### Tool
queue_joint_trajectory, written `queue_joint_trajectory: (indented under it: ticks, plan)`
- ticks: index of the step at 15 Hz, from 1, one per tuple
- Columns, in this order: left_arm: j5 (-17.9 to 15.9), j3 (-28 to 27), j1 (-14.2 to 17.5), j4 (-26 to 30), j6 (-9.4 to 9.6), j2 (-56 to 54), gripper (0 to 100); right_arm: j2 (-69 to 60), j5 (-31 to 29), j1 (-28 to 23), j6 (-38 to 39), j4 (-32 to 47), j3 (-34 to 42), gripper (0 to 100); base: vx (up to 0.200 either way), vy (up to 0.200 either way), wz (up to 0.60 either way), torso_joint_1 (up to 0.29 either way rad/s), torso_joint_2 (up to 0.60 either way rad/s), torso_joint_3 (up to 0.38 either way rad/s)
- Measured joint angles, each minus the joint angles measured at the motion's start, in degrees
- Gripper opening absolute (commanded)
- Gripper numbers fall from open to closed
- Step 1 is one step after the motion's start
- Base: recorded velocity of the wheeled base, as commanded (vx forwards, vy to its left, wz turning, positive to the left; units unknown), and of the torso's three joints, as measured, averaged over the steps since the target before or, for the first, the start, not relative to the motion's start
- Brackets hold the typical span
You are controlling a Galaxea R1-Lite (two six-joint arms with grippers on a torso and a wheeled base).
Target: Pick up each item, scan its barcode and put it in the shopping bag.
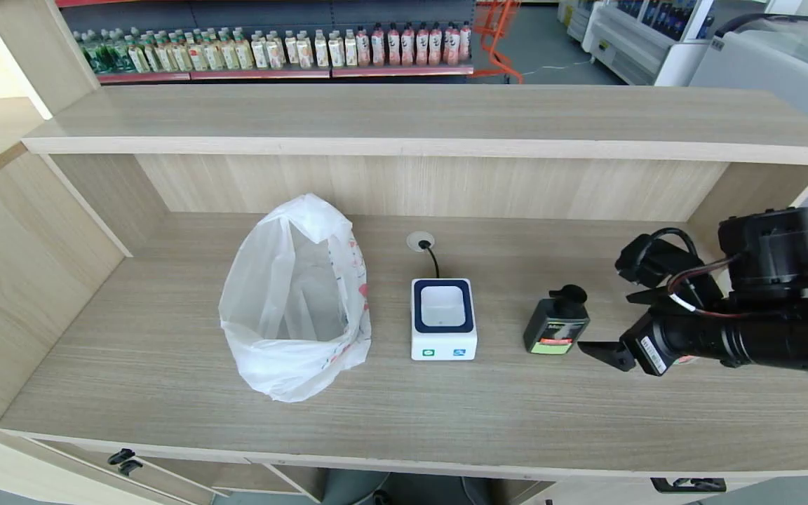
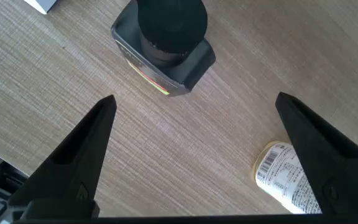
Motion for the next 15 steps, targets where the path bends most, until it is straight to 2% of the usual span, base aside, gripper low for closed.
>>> queue_joint_trajectory:
  ticks: [11,15]
  plan:
    - [0.0,0.0,0.0,0.02,0.0,0.0,100,13.14,0.49,3.75,-1.67,-8.39,-5.6,100,0.0,0.0,0.0,0.0,0.0,0.0]
    - [0.0,0.0,0.0,0.0,0.0,0.0,100,16.51,0.49,5.61,3.63,-9.56,-8.11,100,0.0,0.0,0.0,0.0,0.0,0.0]
